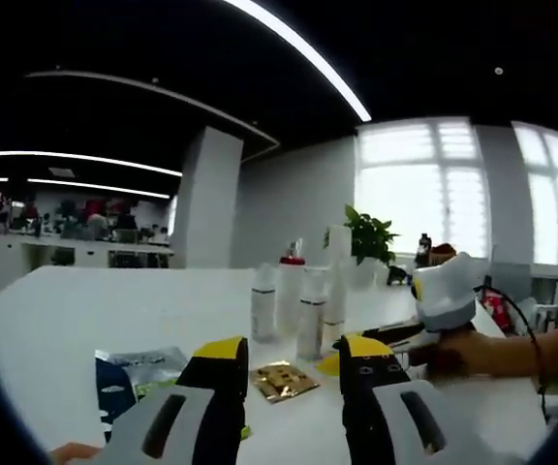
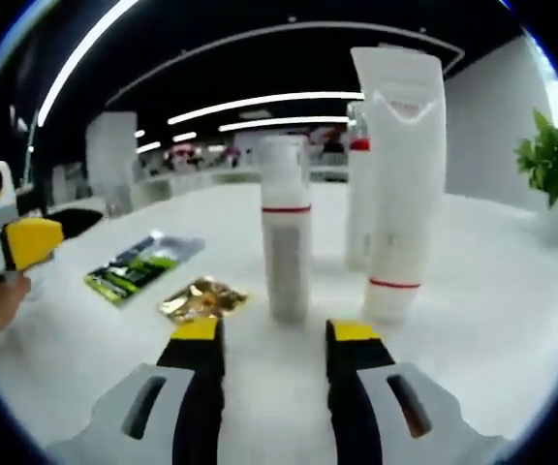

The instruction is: Arrange the skincare products in the storage area until every visible bottle or jar stands upright without overlapping.

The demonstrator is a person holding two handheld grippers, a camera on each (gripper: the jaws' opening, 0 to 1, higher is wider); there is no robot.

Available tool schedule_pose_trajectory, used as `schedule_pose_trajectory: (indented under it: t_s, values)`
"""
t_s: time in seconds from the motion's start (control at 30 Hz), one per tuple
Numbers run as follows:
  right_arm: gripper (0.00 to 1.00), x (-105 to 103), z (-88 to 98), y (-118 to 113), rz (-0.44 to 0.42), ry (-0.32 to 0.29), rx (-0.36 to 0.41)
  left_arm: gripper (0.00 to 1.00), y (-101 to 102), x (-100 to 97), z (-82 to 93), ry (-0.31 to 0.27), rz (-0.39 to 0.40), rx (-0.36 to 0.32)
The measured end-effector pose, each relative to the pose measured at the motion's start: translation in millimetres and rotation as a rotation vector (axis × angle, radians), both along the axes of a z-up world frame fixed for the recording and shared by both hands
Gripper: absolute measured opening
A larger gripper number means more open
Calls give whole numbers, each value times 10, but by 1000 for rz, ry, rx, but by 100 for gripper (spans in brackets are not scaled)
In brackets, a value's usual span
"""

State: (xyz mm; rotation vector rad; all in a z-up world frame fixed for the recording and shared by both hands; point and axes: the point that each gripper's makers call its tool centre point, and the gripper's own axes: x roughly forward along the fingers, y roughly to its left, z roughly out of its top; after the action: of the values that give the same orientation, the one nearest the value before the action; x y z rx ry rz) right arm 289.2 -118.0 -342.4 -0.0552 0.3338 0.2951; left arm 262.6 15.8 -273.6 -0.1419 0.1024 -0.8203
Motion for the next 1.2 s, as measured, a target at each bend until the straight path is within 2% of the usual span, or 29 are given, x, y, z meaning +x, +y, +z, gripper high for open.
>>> schedule_pose_trajectory:
  t_s: [0.07,0.13,0.17,0.2,0.27,0.37,0.4,0.47,0.53,0.57,0.67,0.7,0.73,0.77,0.8,0.83,0.9,0.97,1.03,1.1,1.13,1.2]
  values:
    - [18,-79,-53,-8,-23,57,39,27,52,40,-9,28,29,-13]
    - [3,-102,29,-22,-31,31,57,27,88,56,6,50,37,-39]
    - [0,-108,73,-21,-31,9,61,27,100,56,15,60,38,-54]
    - [0,-43,127,-16,-28,-11,56,27,115,56,25,79,39,-78]
    - [0,-57,198,70,15,-50,55,27,138,61,45,85,41,-103]
    - [6,-103,263,311,121,-63,94,27,177,77,49,86,54,-109]
    - [8,-111,251,345,127,-49,98,27,188,80,52,86,59,-109]
    - [10,-101,193,497,215,-19,12,27,198,76,65,89,62,-117]
    - [16,-91,131,536,245,20,-58,27,197,67,76,89,60,-121]
    - [19,-59,136,574,265,21,-98,27,193,65,81,87,60,-122]
    - [21,-27,208,685,318,24,-136,27,187,62,70,80,61,-108]
    - [25,-13,233,750,353,35,-160,27,190,65,63,78,65,-101]
    - [31,16,269,784,348,35,-152,27,193,68,58,78,68,-98]
    - [38,19,294,862,395,43,-185,26,197,74,49,79,72,-96]
    - [43,3,289,904,428,62,-221,26,201,79,40,83,74,-96]
    - [47,-23,257,971,487,98,-292,26,208,88,27,88,78,-97]
    - [53,-14,218,991,507,143,-387,26,224,102,6,97,84,-100]
    - [54,11,209,1041,509,166,-477,26,243,121,-16,108,91,-103]
    - [55,-4,177,1088,561,183,-555,26,258,128,-20,114,98,-108]
    - [59,32,105,1055,561,267,-598,26,265,128,-16,117,100,-112]
    - [59,14,35,1001,570,344,-634,26,269,126,-9,117,102,-116]
    - [55,11,-30,927,588,424,-701,26,272,128,7,115,102,-122]
